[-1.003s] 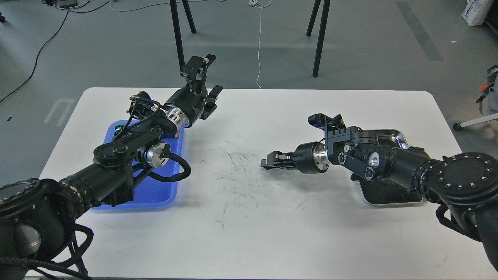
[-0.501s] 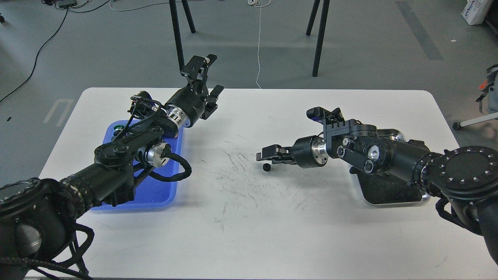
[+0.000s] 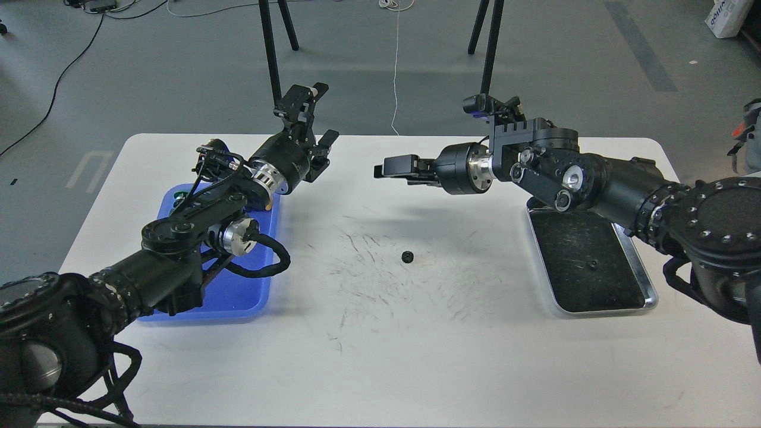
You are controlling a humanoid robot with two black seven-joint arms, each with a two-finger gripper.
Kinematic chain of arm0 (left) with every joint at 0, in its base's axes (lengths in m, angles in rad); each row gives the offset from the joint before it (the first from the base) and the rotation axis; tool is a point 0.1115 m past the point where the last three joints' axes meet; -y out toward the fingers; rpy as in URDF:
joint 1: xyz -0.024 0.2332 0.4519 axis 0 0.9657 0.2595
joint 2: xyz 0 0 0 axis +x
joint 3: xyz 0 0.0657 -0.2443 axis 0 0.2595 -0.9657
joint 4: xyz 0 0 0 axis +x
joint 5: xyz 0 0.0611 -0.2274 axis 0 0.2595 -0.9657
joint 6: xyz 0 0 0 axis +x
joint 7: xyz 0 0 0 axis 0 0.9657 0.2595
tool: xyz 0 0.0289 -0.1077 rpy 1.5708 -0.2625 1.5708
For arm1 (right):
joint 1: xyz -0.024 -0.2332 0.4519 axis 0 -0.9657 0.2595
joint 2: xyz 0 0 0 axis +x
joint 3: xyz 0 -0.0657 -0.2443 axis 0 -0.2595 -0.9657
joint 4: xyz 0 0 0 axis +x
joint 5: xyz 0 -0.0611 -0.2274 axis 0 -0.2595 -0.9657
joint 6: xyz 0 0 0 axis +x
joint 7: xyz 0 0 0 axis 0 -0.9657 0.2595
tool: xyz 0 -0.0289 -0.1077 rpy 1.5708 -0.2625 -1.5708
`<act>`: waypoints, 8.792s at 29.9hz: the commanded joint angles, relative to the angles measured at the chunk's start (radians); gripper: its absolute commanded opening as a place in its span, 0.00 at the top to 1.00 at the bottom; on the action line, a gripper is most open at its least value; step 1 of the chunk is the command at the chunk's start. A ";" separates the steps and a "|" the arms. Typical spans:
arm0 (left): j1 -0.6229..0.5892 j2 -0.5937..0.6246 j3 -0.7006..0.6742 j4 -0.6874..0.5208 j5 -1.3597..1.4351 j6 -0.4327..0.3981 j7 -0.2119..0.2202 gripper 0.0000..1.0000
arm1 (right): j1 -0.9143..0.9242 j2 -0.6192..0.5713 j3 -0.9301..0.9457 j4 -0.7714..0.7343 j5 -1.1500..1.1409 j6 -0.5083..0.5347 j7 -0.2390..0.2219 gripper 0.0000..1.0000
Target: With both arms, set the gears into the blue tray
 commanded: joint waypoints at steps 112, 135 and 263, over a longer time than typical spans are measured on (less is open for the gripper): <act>-0.141 -0.123 0.583 -0.061 1.181 0.353 0.000 0.20 | 0.061 -0.184 0.340 0.134 0.472 0.001 0.000 0.02; -0.139 -0.123 0.632 -0.038 1.201 0.356 0.000 0.19 | -0.129 -0.480 0.412 0.515 0.455 0.012 0.000 0.02; -0.142 -0.123 0.729 0.117 1.413 0.434 0.000 0.69 | -0.129 -0.517 0.456 0.535 0.456 0.006 0.000 0.02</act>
